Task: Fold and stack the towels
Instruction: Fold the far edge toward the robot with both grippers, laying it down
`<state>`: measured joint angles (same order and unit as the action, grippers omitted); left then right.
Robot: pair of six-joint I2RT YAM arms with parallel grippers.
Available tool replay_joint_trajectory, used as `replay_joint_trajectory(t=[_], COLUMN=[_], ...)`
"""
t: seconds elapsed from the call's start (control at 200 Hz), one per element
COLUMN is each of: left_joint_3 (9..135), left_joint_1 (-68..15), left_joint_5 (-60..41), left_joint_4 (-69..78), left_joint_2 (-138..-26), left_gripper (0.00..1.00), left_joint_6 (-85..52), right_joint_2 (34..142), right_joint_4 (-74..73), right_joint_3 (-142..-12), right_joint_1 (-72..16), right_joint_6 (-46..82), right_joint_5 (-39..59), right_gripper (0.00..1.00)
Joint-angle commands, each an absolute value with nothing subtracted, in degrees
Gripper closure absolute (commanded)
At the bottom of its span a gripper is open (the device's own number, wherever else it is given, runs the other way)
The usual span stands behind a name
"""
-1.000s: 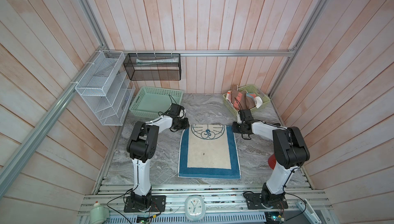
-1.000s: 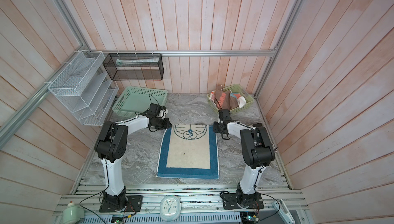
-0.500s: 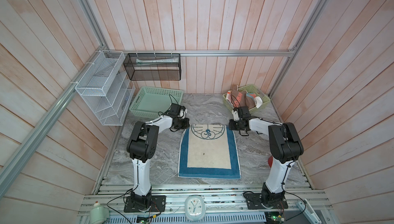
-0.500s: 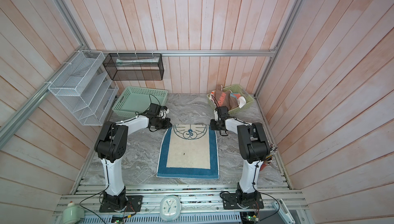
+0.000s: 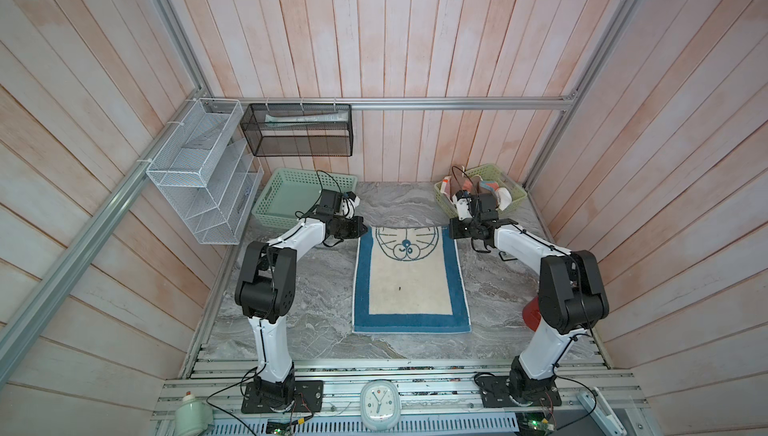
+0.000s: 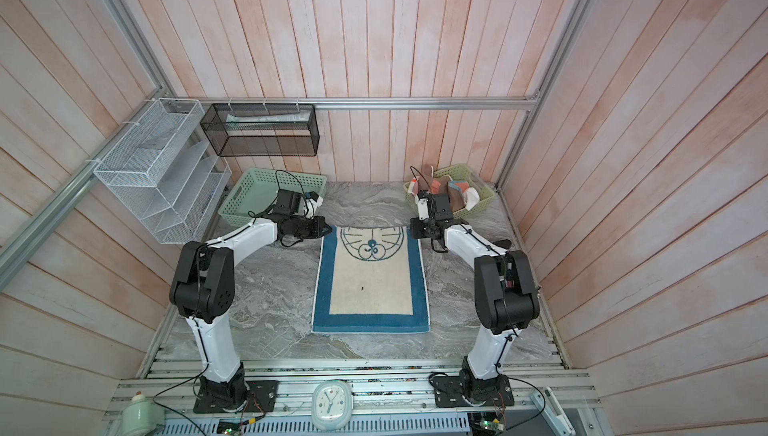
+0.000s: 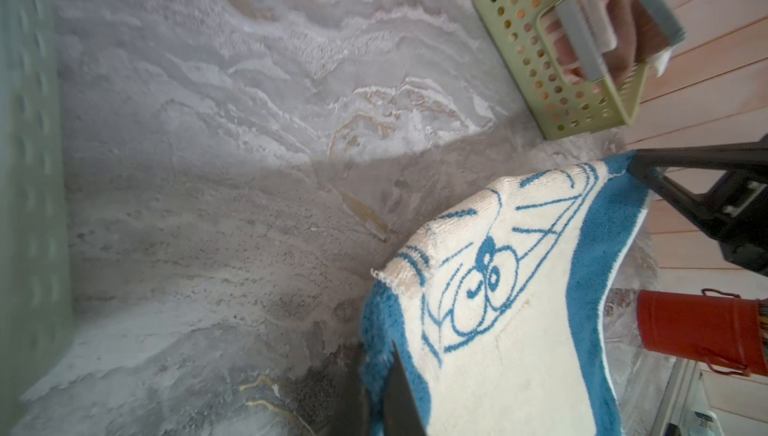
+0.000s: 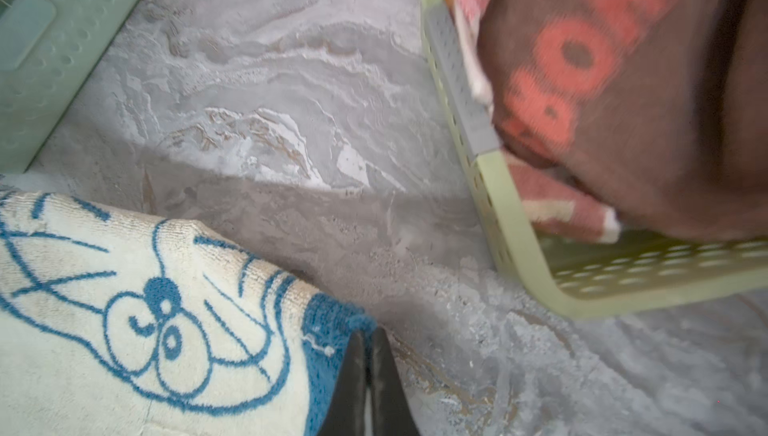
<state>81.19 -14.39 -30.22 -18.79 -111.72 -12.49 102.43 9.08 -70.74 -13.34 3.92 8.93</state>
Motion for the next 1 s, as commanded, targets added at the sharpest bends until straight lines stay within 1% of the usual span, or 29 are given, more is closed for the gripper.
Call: replay_joint_trajectory(t=[0.0,0.155,0.325,0.41,0.535,0.735,0.755,0.78,0.81,0.82,0.83,0.86,0.885,0.93,0.995], left_joint_3=[82.7,77.5,65.6,59.5,50.6,36.6,35.5,34.2,32.6,32.1,31.6,30.1,28.9,26.9,24.4], left_joint_1=[-14.5,-14.6,-15.6,-15.9,-16.4,-17.0,-17.1,-17.4,-17.8,-17.8,-18.0,-18.2,-18.4,-18.5,-18.5], left_joint_5=[-32.5,-32.7,-32.7,-32.8,-32.1,-30.8,-30.5,-30.1,-29.6,-29.4,-29.2,-28.8,-28.4,-27.2,-25.5], left_joint_4=[-18.6,-15.5,-9.6,-6.8,-3.2,3.1,3.4,3.5,3.5,3.5,3.4,3.3,2.8,1.9,0.3], left_joint_2=[-109.2,-103.4,-95.0,-91.7,-86.6,-76.7,-75.7,-74.3,-72.6,-72.0,-71.3,-69.3,-67.6,-64.3,-59.8], left_gripper=[1.0,1.0,1.0,1.0,1.0,1.0,0.97,0.91,0.8,0.77,0.74,0.69,0.65,0.59,0.57], left_joint_6=[-10.8,-11.3,-12.2,-12.4,-12.8,-15.1,-15.3,-15.8,-16.3,-16.5,-16.6,-17.2,-17.7,-19.1,-21.1], right_joint_2=[100.9,96.5,90.1,88.4,84.8,73.4,72.1,70.6,68.9,68.6,67.7,66.2,64.5,62.1,58.8], right_joint_4=[10.4,9.7,5.0,5.5,6.6,7.8,8.5,9.6,11.0,11.3,12.1,13.8,15.2,17.4,19.7], right_joint_3=[-72.2,-68.4,-57.2,-53.5,-47.8,-38.2,-37.5,-36.8,-36.0,-36.0,-35.6,-35.2,-34.7,-34.0,-33.3], right_joint_1=[-13.2,-13.2,-13.1,-13.2,-13.2,-13.2,-13.2,-13.2,-13.2,-13.2,-13.2,-13.3,-13.3,-13.3,-13.3], right_joint_6=[0.2,0.3,3.3,4.3,8.8,16.5,17.0,17.8,18.9,19.1,19.5,20.6,21.3,23.1,25.7], right_joint_5=[8.8,10.8,12.9,15.2,16.7,18.8,18.9,19.0,18.7,18.6,18.6,18.7,18.9,18.7,18.1], right_gripper=[1.0,1.0,1.0,1.0,1.0,1.0,0.99,0.95,0.84,0.82,0.77,0.71,0.68,0.64,0.61])
